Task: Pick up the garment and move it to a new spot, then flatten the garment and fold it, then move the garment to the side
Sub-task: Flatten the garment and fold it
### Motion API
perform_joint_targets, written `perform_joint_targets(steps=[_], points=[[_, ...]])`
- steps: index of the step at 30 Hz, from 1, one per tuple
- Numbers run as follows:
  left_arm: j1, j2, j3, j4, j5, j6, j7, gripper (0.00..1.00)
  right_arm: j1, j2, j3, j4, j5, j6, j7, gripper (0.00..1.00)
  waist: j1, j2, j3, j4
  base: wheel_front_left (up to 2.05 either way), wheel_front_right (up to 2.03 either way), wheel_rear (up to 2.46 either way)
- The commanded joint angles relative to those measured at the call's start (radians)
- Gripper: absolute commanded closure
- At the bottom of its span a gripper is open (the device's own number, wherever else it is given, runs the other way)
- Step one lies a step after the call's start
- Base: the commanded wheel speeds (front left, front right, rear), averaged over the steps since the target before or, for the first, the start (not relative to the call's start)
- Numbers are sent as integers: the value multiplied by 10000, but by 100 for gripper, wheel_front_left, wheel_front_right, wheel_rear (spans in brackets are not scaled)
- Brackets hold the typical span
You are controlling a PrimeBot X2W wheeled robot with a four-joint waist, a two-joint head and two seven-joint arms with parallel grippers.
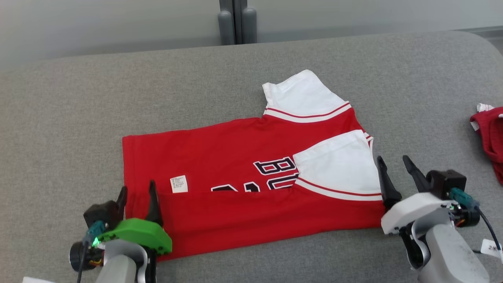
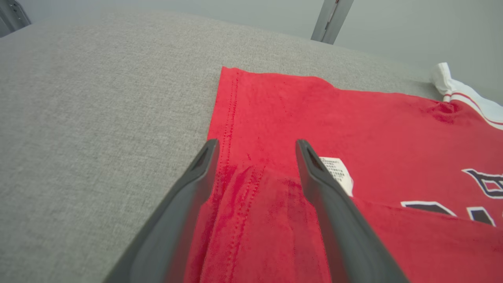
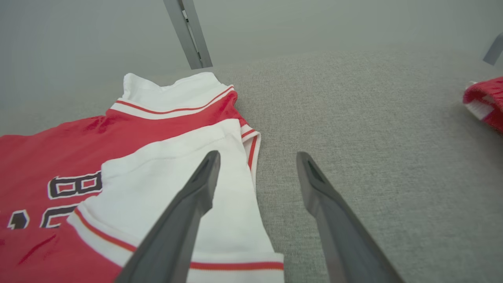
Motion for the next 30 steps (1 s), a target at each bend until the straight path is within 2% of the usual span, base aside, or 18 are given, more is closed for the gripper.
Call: perform_joint_targets(steps=[1,11,18,19,20,21,30], points=[[-592,90,85,280,-54,-71,8,0,-390,-101,105,92,-121,-17,1,0,0,0,531,-23,0,0,0],[-3504,538,251,2800,-200,-202,27,0,-2316,-360,1045,620,-293,-17,1,0,0,0,1515,-221,0,0,0],[-4548,647,85,4079,-86,-357,65,0,-3128,-668,1411,946,-273,-17,1,0,0,0,1852,-148,0,0,0],[-4697,646,50,4269,-81,-389,70,30,-3268,-714,1469,1018,-278,-17,1,0,0,0,1894,-131,0,0,0],[-4778,636,14,4426,-79,-441,81,68,-3382,-749,1541,1100,-299,-17,1,0,0,0,1927,-113,0,0,0],[-4886,612,-19,4535,-84,-480,70,100,-3533,-797,1598,1229,-304,-17,1,0,0,0,1980,-76,0,0,0],[-5555,391,-233,4793,29,-642,23,100,-5308,-973,2188,2594,-382,-17,451,0,0,0,2389,375,0,0,0]])
